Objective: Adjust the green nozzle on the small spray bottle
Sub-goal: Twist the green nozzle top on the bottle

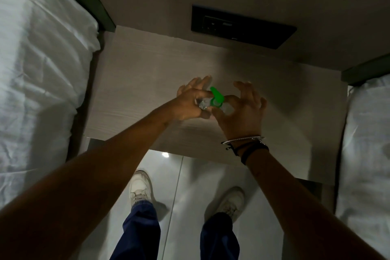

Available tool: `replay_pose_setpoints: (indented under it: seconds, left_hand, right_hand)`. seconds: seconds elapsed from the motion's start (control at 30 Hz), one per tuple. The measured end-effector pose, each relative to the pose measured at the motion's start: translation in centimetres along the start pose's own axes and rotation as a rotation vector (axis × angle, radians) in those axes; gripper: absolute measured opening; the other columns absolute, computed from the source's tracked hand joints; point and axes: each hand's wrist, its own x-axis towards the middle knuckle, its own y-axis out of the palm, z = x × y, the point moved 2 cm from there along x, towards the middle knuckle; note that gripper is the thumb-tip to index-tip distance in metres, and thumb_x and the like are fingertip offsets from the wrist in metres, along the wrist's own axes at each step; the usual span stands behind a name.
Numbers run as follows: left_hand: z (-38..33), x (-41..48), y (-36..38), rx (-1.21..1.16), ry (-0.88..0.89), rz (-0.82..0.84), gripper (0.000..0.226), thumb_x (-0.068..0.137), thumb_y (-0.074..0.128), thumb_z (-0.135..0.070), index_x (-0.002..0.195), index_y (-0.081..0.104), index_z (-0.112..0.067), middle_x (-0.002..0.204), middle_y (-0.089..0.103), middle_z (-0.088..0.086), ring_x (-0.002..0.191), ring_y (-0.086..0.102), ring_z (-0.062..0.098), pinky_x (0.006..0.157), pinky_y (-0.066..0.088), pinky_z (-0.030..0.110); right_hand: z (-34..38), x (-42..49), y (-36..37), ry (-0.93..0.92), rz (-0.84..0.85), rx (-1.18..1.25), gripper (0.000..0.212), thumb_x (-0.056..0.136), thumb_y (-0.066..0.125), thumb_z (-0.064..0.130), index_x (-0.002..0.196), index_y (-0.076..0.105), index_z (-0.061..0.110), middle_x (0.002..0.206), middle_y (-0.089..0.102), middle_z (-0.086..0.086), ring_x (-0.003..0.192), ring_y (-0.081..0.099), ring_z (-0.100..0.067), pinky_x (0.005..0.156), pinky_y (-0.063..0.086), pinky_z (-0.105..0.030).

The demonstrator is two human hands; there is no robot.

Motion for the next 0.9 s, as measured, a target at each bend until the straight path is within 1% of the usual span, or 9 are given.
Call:
replay_pose_setpoints:
  seconds: [0.1, 0.2, 0.23, 0.3, 0.33, 0.47, 0.6, 0.73, 0.9]
  left_hand:
    - [0.1, -0.2, 0.4, 0.004, 0.006, -0.058, 0.056, 0.073, 0.084, -0.025, 0.124, 0.063, -0.028, 0.164, 0.009, -0.005, 0.151, -0.002, 0.022, 0.118, -0.003, 0.044]
    - [0.2, -0.4, 1.0, -0.172, -0.060, -0.103, 0.058, 0.077, 0.080, -0.018, 0.131, 0.057, -0.024, 0.163, 0.014, -0.005, 0.151, 0.001, 0.019, 0.121, 0.000, 0.048]
    - [0.2, -0.5, 1.1, -0.189, -0.052, -0.106, 0.054, 0.076, 0.081, -0.018, 0.124, 0.060, -0.031, 0.163, 0.014, -0.006, 0.151, 0.001, 0.018, 0.121, 0.001, 0.049]
    - [0.4, -0.5, 1.2, -0.122, -0.005, -0.094, 0.046, 0.070, 0.085, -0.024, 0.093, 0.056, -0.051, 0.163, 0.014, -0.008, 0.151, 0.000, 0.017, 0.120, -0.001, 0.050]
    - [0.5, -0.6, 1.2, -0.116, -0.001, -0.079, 0.045, 0.069, 0.086, -0.028, 0.088, 0.054, -0.053, 0.163, 0.013, -0.009, 0.150, -0.001, 0.016, 0.120, -0.003, 0.048]
    - [0.4, -0.6, 1.1, -0.113, -0.028, -0.069, 0.051, 0.070, 0.085, -0.027, 0.114, 0.064, -0.037, 0.163, 0.010, -0.011, 0.149, -0.003, 0.011, 0.116, -0.008, 0.041]
    - [-0.2, -0.7, 0.9, -0.108, -0.022, -0.044, 0.055, 0.072, 0.084, -0.024, 0.109, 0.053, -0.049, 0.163, 0.009, -0.009, 0.150, -0.004, 0.016, 0.116, -0.008, 0.041]
    - [0.0, -0.7, 0.9, -0.131, -0.031, -0.071, 0.056, 0.071, 0.085, -0.026, 0.114, 0.055, -0.046, 0.164, 0.011, -0.008, 0.150, -0.004, 0.015, 0.115, -0.009, 0.038]
    - [0.1, -0.7, 1.2, -0.090, -0.046, -0.070, 0.063, 0.072, 0.085, -0.028, 0.129, 0.059, -0.034, 0.164, 0.009, -0.009, 0.150, -0.005, 0.013, 0.116, -0.009, 0.039]
  right_hand:
    - [0.2, 0.3, -0.5, -0.043, 0.023, 0.013, 0.040, 0.068, 0.072, 0.047, 0.098, 0.069, 0.020, 0.139, 0.049, -0.007, 0.136, 0.035, -0.029, 0.104, 0.029, -0.061]
    - [0.6, 0.8, -1.4, -0.090, 0.008, 0.087, 0.038, 0.068, 0.073, 0.047, 0.097, 0.069, 0.021, 0.134, 0.053, -0.006, 0.132, 0.039, -0.028, 0.104, 0.029, -0.052]
    - [0.8, 1.0, -1.7, -0.107, 0.021, 0.086, 0.033, 0.069, 0.073, 0.044, 0.094, 0.070, 0.023, 0.132, 0.055, -0.004, 0.131, 0.040, -0.027, 0.103, 0.028, -0.050]
    - [1.3, 1.5, -2.0, -0.140, 0.077, 0.059, 0.023, 0.072, 0.072, 0.036, 0.091, 0.072, 0.023, 0.132, 0.056, -0.001, 0.132, 0.038, -0.027, 0.103, 0.024, -0.047]
    - [1.5, 1.8, -2.2, -0.154, 0.115, 0.042, 0.020, 0.074, 0.072, 0.032, 0.092, 0.072, 0.023, 0.134, 0.055, 0.000, 0.134, 0.036, -0.027, 0.105, 0.022, -0.047]
    - [1.9, 2.5, -3.1, -0.202, 0.312, -0.020, 0.021, 0.079, 0.069, 0.022, 0.098, 0.071, 0.030, 0.144, 0.045, 0.004, 0.140, 0.024, -0.026, 0.113, 0.015, -0.056]
    - [2.4, 2.9, -3.8, -0.311, 0.432, -0.150, 0.029, 0.077, 0.069, 0.011, 0.094, 0.072, 0.035, 0.151, 0.037, 0.004, 0.143, 0.016, -0.029, 0.113, 0.010, -0.063]
    - [2.7, 3.2, -4.0, -0.332, 0.471, -0.186, 0.034, 0.078, 0.069, 0.012, 0.096, 0.070, 0.041, 0.154, 0.031, 0.007, 0.144, 0.012, -0.028, 0.113, 0.008, -0.064]
    - [3.0, 2.9, -4.3, -0.320, 0.499, -0.199, 0.032, 0.079, 0.068, 0.009, 0.093, 0.071, 0.038, 0.154, 0.030, 0.009, 0.145, 0.011, -0.027, 0.115, 0.007, -0.062]
